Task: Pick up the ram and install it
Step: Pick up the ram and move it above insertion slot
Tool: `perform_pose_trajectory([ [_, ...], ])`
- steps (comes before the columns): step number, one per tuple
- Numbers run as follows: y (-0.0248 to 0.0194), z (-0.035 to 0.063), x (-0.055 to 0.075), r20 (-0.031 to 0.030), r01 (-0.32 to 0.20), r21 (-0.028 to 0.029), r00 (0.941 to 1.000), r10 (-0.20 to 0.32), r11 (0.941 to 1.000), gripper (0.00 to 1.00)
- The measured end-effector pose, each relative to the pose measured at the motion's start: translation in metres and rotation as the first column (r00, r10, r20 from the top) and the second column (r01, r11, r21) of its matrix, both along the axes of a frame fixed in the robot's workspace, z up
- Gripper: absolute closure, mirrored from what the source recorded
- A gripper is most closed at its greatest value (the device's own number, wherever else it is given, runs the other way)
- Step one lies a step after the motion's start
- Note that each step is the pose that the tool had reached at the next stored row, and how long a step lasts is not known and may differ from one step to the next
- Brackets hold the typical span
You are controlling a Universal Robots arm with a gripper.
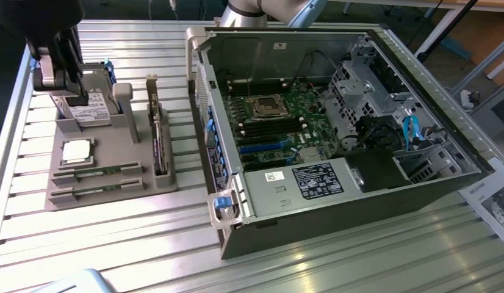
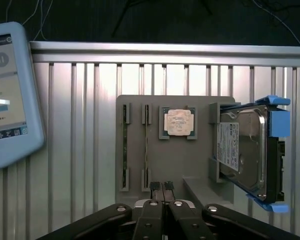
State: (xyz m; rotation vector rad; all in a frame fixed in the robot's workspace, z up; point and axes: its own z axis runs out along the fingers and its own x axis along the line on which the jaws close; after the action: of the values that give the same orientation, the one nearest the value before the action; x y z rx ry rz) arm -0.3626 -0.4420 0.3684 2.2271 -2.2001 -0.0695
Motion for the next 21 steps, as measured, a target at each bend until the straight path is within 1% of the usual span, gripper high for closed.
perform_pose_trajectory([
  [3,-0.0025,-0.0077,0.000,0.0005,-0.001,0.0000,1.0000,0.001,1.0000,0.90],
  [7,-0.0045,-0.0139,0.000,0.0009,-0.001,0.0000,1.0000,0.001,1.0000,0.90],
  [21,-0.0094,-0.0284,0.000,0.0010,-0.003,0.0000,1.0000,0.003,1.0000,0.90],
])
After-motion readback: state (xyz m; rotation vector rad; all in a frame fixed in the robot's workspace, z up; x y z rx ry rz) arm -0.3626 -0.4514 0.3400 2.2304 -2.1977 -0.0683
